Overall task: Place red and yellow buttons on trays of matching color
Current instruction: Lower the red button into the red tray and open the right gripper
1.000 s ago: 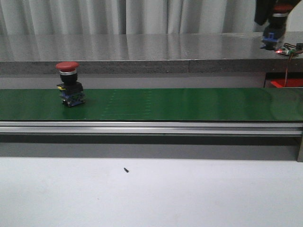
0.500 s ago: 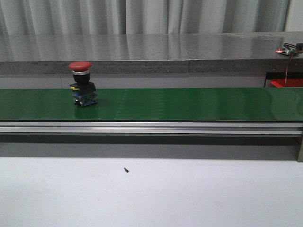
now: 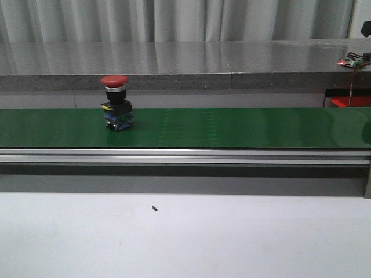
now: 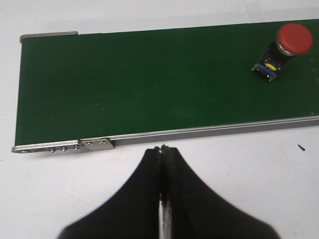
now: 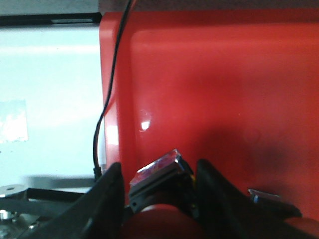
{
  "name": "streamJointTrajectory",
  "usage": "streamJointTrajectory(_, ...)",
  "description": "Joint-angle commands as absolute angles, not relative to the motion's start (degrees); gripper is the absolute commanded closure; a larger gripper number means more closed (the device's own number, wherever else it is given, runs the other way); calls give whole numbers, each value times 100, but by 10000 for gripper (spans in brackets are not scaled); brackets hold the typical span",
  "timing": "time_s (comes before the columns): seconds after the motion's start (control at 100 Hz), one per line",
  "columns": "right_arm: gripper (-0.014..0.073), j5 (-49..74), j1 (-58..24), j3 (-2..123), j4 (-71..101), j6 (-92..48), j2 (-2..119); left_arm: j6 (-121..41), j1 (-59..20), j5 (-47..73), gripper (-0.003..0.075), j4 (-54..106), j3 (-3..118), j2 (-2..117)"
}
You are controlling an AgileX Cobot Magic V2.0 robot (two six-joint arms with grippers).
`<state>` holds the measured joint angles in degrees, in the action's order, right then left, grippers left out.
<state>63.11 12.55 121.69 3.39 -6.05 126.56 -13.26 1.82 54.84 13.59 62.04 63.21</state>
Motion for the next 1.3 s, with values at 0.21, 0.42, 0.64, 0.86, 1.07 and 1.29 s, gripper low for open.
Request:
streamJointTrajectory(0.21,319,5869,1292,12378,348,-592,12669,-1318,132,5242,740,1492,6354,6205)
streamJointTrajectory(0.42,319,5796,1304,12378,247,-592,12900,-1318,132,5242,740,1492,6354,6205)
streamJointTrajectory(0.64,272,5751,1312,12378,247,-592,12971,-1318,132,5242,740,1492,6354,6205)
streamJointTrajectory(0.86,79,5756,1312,12378,247,-592,12953,-1318,132,5242,740,1492,6354,6205)
streamJointTrajectory(1.07,86,5889,1318,12378,247,-592,12689,-1318,132,5242,740,1492,6354,6205)
streamJointTrajectory(1.29,86,6276,1318,12378,580,-592,12156,-1318,132,5263,740,1492,6354,6205)
